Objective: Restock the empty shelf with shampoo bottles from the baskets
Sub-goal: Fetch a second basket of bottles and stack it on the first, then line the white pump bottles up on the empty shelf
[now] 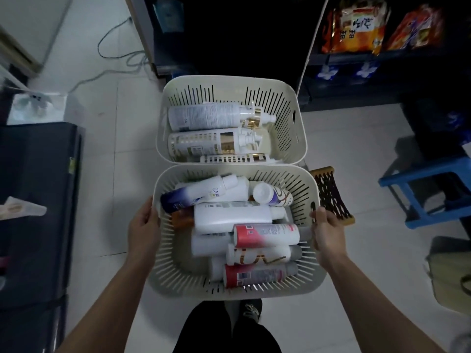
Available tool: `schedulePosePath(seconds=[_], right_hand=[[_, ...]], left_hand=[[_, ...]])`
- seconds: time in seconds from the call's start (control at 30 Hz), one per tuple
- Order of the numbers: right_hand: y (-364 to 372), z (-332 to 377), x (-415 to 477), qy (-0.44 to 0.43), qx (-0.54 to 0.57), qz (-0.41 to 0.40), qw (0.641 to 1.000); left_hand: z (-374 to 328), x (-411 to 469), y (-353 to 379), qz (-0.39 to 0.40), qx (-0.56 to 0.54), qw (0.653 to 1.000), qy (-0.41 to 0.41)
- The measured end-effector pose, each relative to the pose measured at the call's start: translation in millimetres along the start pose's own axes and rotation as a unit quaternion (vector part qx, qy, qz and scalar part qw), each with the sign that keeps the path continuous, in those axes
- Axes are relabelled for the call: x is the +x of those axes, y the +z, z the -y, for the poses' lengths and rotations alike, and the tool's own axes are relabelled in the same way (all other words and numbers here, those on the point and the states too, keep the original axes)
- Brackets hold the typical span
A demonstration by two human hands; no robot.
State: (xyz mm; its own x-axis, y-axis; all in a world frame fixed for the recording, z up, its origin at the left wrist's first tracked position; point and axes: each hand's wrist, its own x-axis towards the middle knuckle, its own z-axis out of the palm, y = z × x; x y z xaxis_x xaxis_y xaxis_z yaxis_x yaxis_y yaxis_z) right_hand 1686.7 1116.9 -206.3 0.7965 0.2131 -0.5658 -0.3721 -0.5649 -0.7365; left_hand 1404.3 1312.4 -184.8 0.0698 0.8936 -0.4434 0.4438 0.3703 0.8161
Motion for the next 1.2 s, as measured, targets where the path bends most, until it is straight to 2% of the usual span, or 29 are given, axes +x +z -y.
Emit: schedulePosePath(seconds=[0.1, 0.23, 0.37, 0.47, 0.57, 0.67, 0.77, 1.0, 1.2], right_hand=[[3, 3, -3, -0.033, -0.083, -0.016, 0.996], [9, 15, -12, -0.082, -0.252, -0.034, 0.964], [17, 27, -28, -0.114, -0.325, -0.035, 0.938], [19, 36, -48, -0.166, -0.399, -0.024, 0.901], [28, 48, -62, -0.238, -0.445, -0.005, 0.863], [47, 68, -77, -0.265, -0.479, 0.046, 0.836], [72, 87, -86, -0.263, -0.477, 0.065, 0.836], [150, 137, -108, -0.215, -0.426, 0.059, 0.877], [191, 166, -124, -0.151, -0.401, 0.029, 0.903]], left_hand=[[-1, -6, -1, -0.002, 0.051, 0.998, 0.035], [1, 3, -6, 0.016, 0.214, 0.975, 0.052], [-17, 3, -12, 0.03, 0.376, 0.919, 0.112], [-38, -7, -17, 0.016, 0.459, 0.874, 0.161], [-55, -12, -21, 0.027, 0.52, 0.833, 0.188], [-66, -7, -29, 0.056, 0.555, 0.802, 0.213], [-82, 9, -39, 0.065, 0.596, 0.759, 0.254], [-135, 78, -63, 0.117, 0.612, 0.675, 0.395], [-166, 133, -70, 0.183, 0.601, 0.635, 0.45]])
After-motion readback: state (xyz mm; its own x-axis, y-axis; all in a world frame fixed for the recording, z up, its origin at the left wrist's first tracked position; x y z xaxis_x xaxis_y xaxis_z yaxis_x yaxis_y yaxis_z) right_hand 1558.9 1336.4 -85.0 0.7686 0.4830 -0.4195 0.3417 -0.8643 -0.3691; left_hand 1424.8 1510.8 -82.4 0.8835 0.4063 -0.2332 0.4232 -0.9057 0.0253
